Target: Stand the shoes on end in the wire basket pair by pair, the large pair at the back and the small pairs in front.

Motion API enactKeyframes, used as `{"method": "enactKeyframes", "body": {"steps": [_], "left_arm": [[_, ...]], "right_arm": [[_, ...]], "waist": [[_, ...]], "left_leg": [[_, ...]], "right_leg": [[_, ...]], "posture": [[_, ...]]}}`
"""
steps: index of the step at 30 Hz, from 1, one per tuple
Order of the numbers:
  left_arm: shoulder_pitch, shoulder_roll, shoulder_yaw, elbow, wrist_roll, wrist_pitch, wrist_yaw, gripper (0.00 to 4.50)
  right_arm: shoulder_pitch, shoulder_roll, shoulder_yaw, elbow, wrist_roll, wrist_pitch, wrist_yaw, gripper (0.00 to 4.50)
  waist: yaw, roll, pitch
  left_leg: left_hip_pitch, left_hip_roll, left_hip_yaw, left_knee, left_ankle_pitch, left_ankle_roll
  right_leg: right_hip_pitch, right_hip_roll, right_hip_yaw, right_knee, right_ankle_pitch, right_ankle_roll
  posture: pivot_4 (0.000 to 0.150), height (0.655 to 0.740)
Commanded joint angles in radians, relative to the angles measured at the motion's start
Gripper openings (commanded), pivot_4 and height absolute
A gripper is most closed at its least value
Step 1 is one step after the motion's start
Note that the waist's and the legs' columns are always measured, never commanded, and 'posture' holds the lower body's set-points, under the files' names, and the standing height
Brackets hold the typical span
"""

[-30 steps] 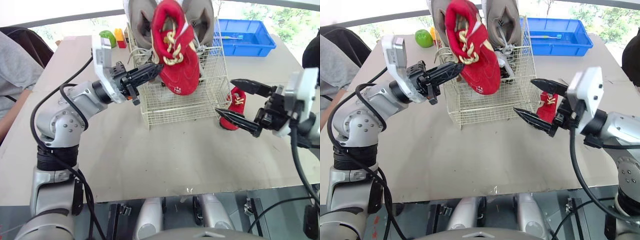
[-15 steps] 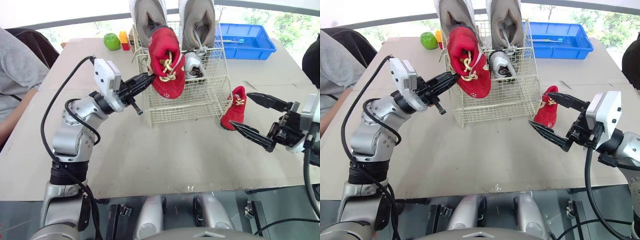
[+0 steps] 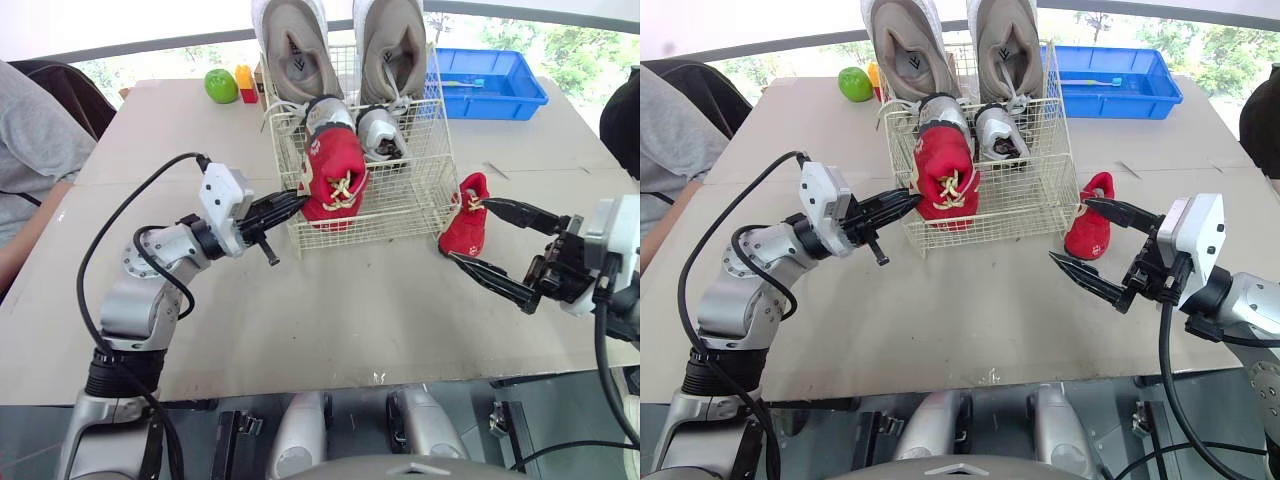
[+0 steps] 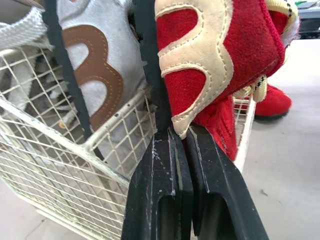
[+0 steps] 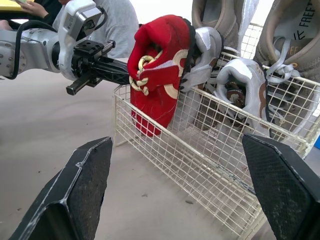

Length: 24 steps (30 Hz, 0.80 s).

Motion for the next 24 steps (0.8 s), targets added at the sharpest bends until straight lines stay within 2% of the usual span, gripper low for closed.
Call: {"method": "enactKeyframes", "body": {"steps": [1, 4, 5, 7, 14, 18, 21, 24], "left_arm": [[0.044, 0.025, 0.029, 0.005, -0.009, 0.064, 0.0, 1.66], [0.087, 0.049, 0.056, -0.039, -0.042, 0.103, -0.008, 3.11], [0.104, 0.057, 0.07, -0.06, -0.057, 0.117, -0.009, 3.46], [0.13, 0.07, 0.097, -0.108, -0.093, 0.155, 0.004, 4.46], [0.159, 0.077, 0.156, -0.211, -0.132, 0.19, 0.033, 4.46], [0.051, 0.105, 0.06, -0.272, -0.083, 0.27, 0.083, 4.46], [-0.046, 0.108, -0.002, -0.324, -0.043, 0.356, 0.158, 4.46], [-0.079, 0.115, -0.05, -0.357, -0.014, 0.356, 0.148, 4.46]], "right_arm": [[-0.003, -0.016, -0.003, -0.01, 0.016, -0.02, -0.006, 4.0], [0.001, -0.021, 0.003, -0.007, 0.022, -0.016, -0.009, 4.0], [0.0, -0.022, 0.007, -0.007, 0.027, -0.013, -0.011, 4.0], [-0.001, -0.027, 0.019, -0.005, 0.03, -0.009, -0.011, 4.0], [-0.021, -0.028, 0.067, 0.027, 0.025, -0.012, -0.009, 4.0], [-0.032, -0.03, 0.079, 0.026, 0.038, -0.006, -0.015, 4.0], [-0.028, -0.034, 0.075, 0.017, 0.049, 0.0, -0.022, 4.0], [-0.021, -0.039, 0.075, 0.007, 0.058, 0.003, -0.031, 4.0]], "waist": [[-0.001, 0.0, 0.0], [-0.004, 0.0, 0.0], [-0.006, 0.0, 0.0], [-0.007, 0.0, 0.0], [0.005, -0.001, 0.001], [0.011, -0.002, 0.001], [0.013, -0.002, 0.001], [0.003, -0.002, 0.001]], "left_leg": [[0.0, 0.0, 0.0, 0.0, 0.0, 0.0], [0.002, 0.001, 0.0, 0.0, 0.0, 0.0], [0.003, 0.001, 0.0, -0.001, 0.0, 0.0], [0.013, 0.001, 0.001, -0.006, 0.0, 0.0], [0.014, 0.001, 0.0, -0.008, 0.0, 0.0], [0.011, 0.0, 0.0, -0.008, 0.0, 0.0], [0.011, -0.001, 0.0, -0.008, 0.0, 0.0], [0.012, -0.001, 0.0, -0.009, 0.0, 0.0]], "right_leg": [[0.0, 0.0, 0.0, 0.0, 0.0, 0.0], [0.0, 0.0, 0.001, 0.0, 0.0, 0.0], [0.001, 0.001, 0.002, 0.0, 0.0, 0.0], [0.009, 0.001, 0.004, -0.001, -0.001, 0.0], [0.011, -0.001, 0.002, -0.002, -0.006, -0.001], [0.011, -0.002, 0.001, -0.007, -0.003, -0.005], [0.013, -0.002, 0.0, -0.009, -0.001, -0.001], [0.013, -0.002, 0.001, -0.01, -0.001, -0.001]], "posture": [[0.15, 0.74], [0.15, 0.74], [0.15, 0.74], [0.15, 0.74], [0.15, 0.74], [0.15, 0.74], [0.15, 0.74], [0.15, 0.74]]}}
